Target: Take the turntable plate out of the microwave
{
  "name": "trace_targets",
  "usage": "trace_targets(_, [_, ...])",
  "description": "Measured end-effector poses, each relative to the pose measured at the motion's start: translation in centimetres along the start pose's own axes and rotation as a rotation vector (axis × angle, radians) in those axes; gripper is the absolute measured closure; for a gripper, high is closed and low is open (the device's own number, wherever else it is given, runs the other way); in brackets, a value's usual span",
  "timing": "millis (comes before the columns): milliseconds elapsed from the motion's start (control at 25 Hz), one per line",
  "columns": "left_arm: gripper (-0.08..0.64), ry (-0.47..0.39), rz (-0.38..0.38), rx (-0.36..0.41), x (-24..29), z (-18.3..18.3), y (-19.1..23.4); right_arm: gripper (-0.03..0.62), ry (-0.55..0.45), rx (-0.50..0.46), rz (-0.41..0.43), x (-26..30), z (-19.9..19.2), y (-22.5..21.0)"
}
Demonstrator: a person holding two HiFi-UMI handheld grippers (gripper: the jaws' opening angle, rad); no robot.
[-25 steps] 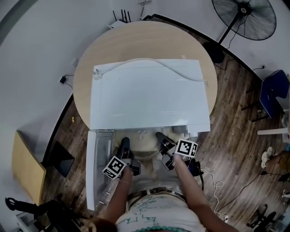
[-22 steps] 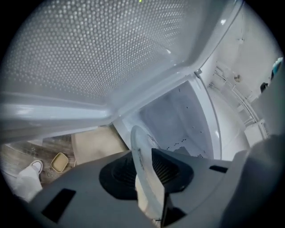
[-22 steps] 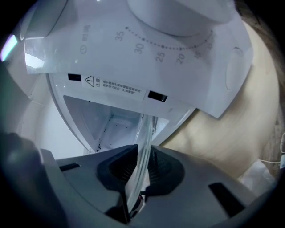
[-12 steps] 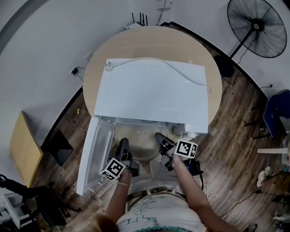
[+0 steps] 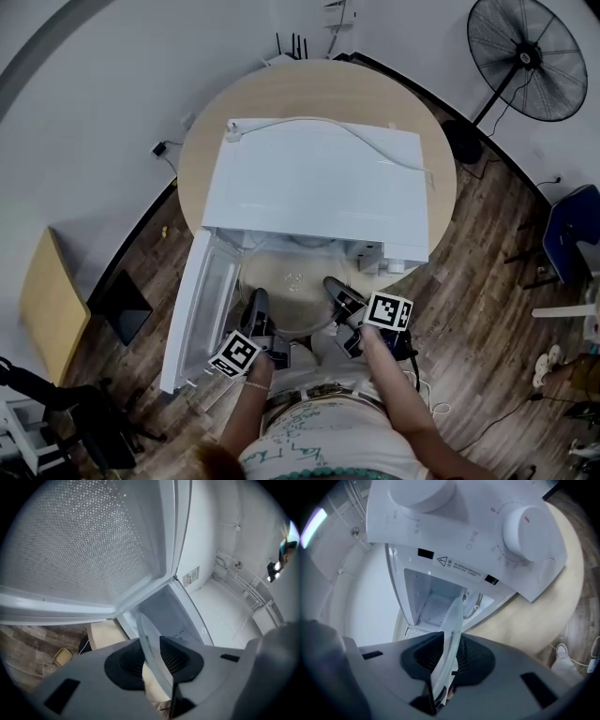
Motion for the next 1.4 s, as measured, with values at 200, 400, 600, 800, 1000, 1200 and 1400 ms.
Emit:
trace_targets(200, [0.459,0.03,-0.008,0.024,-1.9,0.3,-0.4,0.535,-0.039,-0.006,-0.008,-1.7,-1.4,1.5])
trace_targets(400, [0.459,0.047,-0.035,0.039,-3.5,0.8,-2.0,0.534,-0.072,-0.006,-0.009,-3.4,-2.5,3.2])
trace_targets(600, [0.46,0.056,-0.06,0.012,-4.5,0.8,-3.1,0.535,-0.104,-0.032,0.011,-4.9,-2.6,5.3])
trace_targets(800, [0.46,0.062,-0.099,-0.003,-5.4,0.7,-5.1,0.537,-0.141,-0.041,0.013,-6.8,-2.4,6.8])
trace_targets(1000, [0.466,0.069,-0.115,-0.003,-6.0,1.8,-7.1,0.538,-0.184,-0.042,0.079,-7.5,-1.8,9.6])
trace_targets(1200, [0.468,0.042,-0.167,-0.017,-6.2,3.3,-9.2,0.54,-0.191,-0.091,0.115,-7.8,-0.8,12.1])
trace_targets(1400, [0.47,0.023,-0.155,-0.102,-6.6,3.9,-9.6,0.538,-0.175,-0.067,0.129,-7.5,-0.5,13.1])
Point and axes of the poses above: the fingertips, and each gripper's own axes: x forward along the fingers, y to its left, z out of its top, the point moved 3 cm from there along -x, backward along the fingers
